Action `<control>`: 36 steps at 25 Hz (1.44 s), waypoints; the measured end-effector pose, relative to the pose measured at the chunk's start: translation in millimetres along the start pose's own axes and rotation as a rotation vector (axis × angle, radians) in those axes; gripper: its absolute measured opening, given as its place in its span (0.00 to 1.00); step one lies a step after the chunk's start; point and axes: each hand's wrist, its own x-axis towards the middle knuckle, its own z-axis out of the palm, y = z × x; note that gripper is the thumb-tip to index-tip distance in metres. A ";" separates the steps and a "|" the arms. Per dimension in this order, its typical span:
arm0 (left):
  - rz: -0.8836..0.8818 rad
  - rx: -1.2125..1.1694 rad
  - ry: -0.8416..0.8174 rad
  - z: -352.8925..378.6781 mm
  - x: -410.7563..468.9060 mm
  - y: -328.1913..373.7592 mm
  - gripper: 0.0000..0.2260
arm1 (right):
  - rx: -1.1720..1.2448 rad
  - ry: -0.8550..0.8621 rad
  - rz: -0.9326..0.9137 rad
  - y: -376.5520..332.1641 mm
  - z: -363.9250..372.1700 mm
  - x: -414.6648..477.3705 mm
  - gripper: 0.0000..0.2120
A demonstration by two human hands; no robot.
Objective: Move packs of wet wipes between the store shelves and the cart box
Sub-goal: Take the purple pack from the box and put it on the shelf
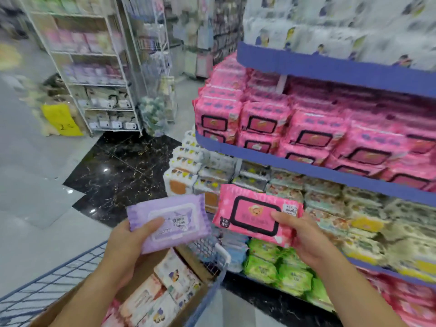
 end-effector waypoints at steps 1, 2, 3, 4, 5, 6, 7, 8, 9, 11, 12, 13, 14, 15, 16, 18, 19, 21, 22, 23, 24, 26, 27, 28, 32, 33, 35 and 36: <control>0.025 -0.018 -0.045 27.7 1.5 5.1 0.22 | 0.015 0.008 -0.029 -14.3 -20.6 -3.0 0.28; 0.042 -0.016 -0.083 56.9 2.3 11.7 0.31 | 0.027 0.007 -0.061 -28.7 -42.5 -5.0 0.27; 0.046 -0.002 -0.094 82.2 3.4 16.6 0.38 | 0.032 0.008 -0.086 -42.8 -62.2 -9.5 0.28; 0.046 0.008 -0.110 110.4 6.2 21.7 0.39 | 0.027 0.011 -0.126 -56.5 -86.9 -12.5 0.30; 0.050 0.015 -0.127 134.9 8.8 25.5 0.36 | 0.018 0.027 -0.165 -68.9 -109.9 -14.7 0.32; 0.065 0.005 -0.151 157.6 12.3 28.3 0.33 | 0.009 0.051 -0.202 -79.7 -134.5 -14.8 0.34; 0.085 0.003 -0.166 181.9 14.4 32.1 0.33 | -0.001 0.091 -0.229 -91.2 -157.2 -15.9 0.35; 0.094 0.009 -0.185 203.7 16.0 34.2 0.33 | -0.008 0.125 -0.249 -99.2 -180.4 -15.8 0.37; 0.094 0.011 -0.213 229.0 18.3 36.7 0.32 | -0.001 0.158 -0.266 -107.5 -205.4 -17.6 0.38; 0.096 0.013 -0.246 272.7 18.6 40.5 0.28 | 0.036 0.204 -0.291 -119.9 -247.8 -21.9 0.42; 0.095 0.011 -0.268 294.0 19.0 42.3 0.28 | 0.055 0.232 -0.301 -125.5 -267.3 -23.8 0.45; 0.092 0.013 -0.301 312.9 21.6 43.9 0.32 | 0.063 0.253 -0.307 -131.0 -284.2 -25.5 0.47; 0.104 0.034 -0.338 334.9 24.6 46.7 0.38 | 0.067 0.267 -0.322 -136.1 -302.7 -26.1 0.47; 0.124 0.060 -0.365 354.8 27.9 49.1 0.43 | 0.056 0.300 -0.323 -142.1 -316.8 -28.2 0.46; 0.136 0.070 -0.378 373.0 31.0 53.4 0.44 | 0.041 0.337 -0.326 -147.5 -328.9 -30.5 0.45; 0.135 0.027 -0.465 409.4 40.1 61.4 0.37 | 0.026 0.394 -0.335 -156.0 -351.7 -34.9 0.41; 0.122 0.029 -0.495 427.4 47.1 64.0 0.31 | 0.026 0.442 -0.348 -159.7 -363.9 -37.2 0.36; 0.087 0.018 -0.536 457.0 56.2 65.2 0.25 | 0.029 0.520 -0.369 -166.9 -385.9 -39.1 0.30; 0.080 0.007 -0.556 470.4 60.3 65.0 0.25 | 0.029 0.540 -0.376 -170.1 -398.3 -36.6 0.30; 0.082 0.019 -0.555 482.1 60.3 65.6 0.24 | 0.027 0.552 -0.369 -173.5 -410.1 -34.0 0.32; 0.081 0.049 -0.540 496.2 59.6 65.7 0.23 | 0.010 0.559 -0.360 -175.8 -424.4 -26.8 0.34; 0.076 0.076 -0.547 519.4 57.9 65.4 0.17 | -0.053 0.557 -0.336 -183.4 -444.0 -12.2 0.34; 0.100 0.093 -0.529 531.3 54.4 65.9 0.14 | -0.093 0.566 -0.322 -186.5 -454.6 -1.8 0.34; 0.119 0.081 -0.517 542.3 52.9 65.5 0.13 | -0.135 0.559 -0.315 -189.0 -463.7 10.0 0.34; 0.135 0.067 -0.443 581.6 48.5 60.5 0.25 | -0.200 0.407 -0.258 -200.6 -489.3 71.9 0.47; 0.151 0.065 -0.412 590.7 47.0 58.6 0.17 | -0.233 0.386 -0.257 -199.5 -491.8 85.6 0.48; 0.167 0.068 -0.372 610.1 42.7 53.5 0.12 | -0.413 0.397 -0.268 -195.4 -497.1 104.7 0.47; 0.162 0.059 -0.363 618.3 39.7 50.6 0.15 | -0.513 0.404 -0.292 -190.7 -502.0 111.2 0.44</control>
